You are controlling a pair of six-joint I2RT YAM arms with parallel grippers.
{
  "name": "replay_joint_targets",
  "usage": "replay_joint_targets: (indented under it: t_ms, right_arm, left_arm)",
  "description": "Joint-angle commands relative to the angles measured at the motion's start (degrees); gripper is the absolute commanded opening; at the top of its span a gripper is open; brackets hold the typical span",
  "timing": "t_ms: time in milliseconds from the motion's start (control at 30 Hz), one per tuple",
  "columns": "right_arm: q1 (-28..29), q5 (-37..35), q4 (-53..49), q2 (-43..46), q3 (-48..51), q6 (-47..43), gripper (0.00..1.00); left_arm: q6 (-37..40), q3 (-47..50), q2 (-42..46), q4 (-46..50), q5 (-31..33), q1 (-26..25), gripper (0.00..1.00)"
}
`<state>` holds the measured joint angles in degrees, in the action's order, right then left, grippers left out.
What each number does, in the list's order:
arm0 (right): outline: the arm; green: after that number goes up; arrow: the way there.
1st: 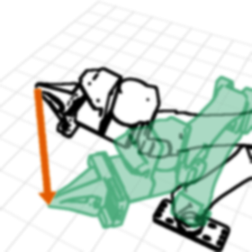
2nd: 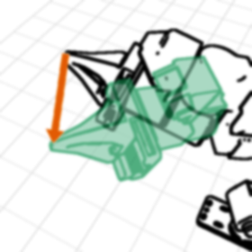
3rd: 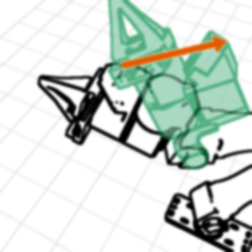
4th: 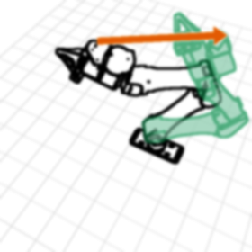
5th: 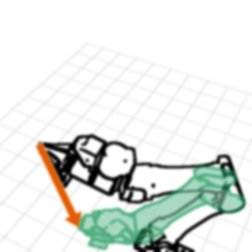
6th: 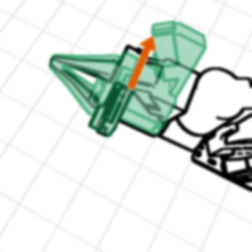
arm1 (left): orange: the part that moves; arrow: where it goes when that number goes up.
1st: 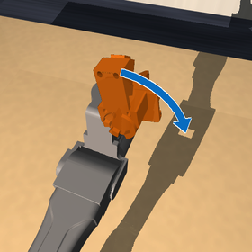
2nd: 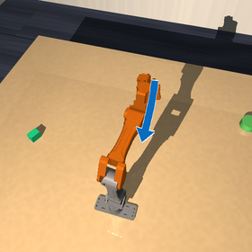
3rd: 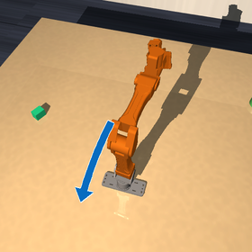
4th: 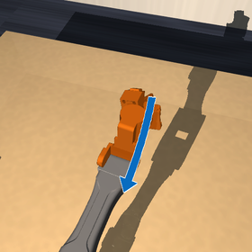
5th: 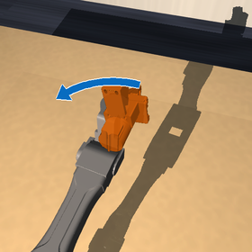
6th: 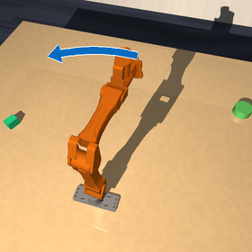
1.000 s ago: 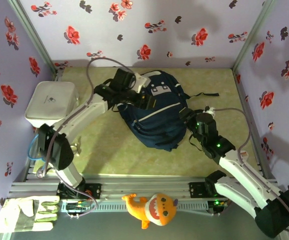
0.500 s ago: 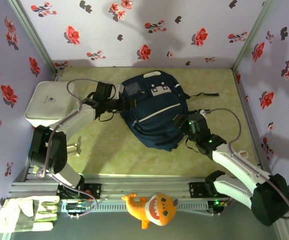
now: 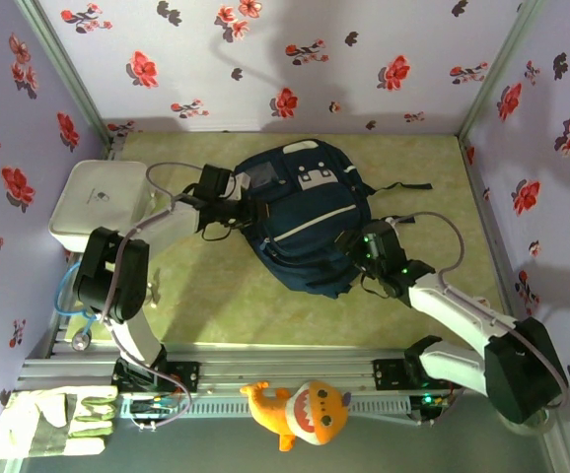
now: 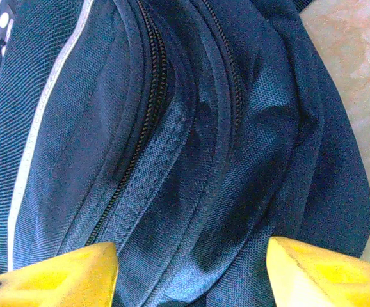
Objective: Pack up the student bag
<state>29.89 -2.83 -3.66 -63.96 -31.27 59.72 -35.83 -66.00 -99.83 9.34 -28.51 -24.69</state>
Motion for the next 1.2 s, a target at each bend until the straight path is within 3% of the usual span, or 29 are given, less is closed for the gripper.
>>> replay_joint_targets:
  t_ms: [0, 267, 467, 633, 833, 1000, 1167]
  right_arm:
    - [-0.53, 0.24, 1.97, -1.35, -2.31, -1.99, 0.6]
    - [-4.1, 2.87, 3.53, -7.38, -5.91, -8.57, 0.47]
    - [-9.53, 4.58, 4.22, -12.47, -10.26, -13.96, 0.45]
    - [-10.73, 2.28, -2.02, -12.73, -15.26, -19.02, 0.51]
    - [-10.73, -4.15, -18.81, -4.87, -20.97, -26.1, 0.62]
    - [-9.1, -2.75, -27.79, -0.71, -24.59, -26.92, 0.63]
    - [-0.41, -6.12, -30.87, 0.22, -25.09, -21.53, 0.59]
  left_arm:
    - [-0.9, -1.61, -1.65, -2.58, -3.27, 0.03, 0.29]
    - [-3.71, -1.23, -3.05, -6.99, -6.25, -0.56, 0.14]
    - [-6.74, -2.36, -4.09, -10.04, -6.64, -2.33, 0.0]
    - [-14.69, -1.35, -4.33, -19.96, -6.6, -3.78, 0.0]
    - [-26.95, 3.11, -2.68, -37.07, -1.46, -6.48, 0.0]
    - [-30.63, 3.53, -2.48, -39.84, 4.22, -9.7, 0.0]
    - [-32.9, 2.64, -4.56, -40.92, 5.4, -11.65, 0.0]
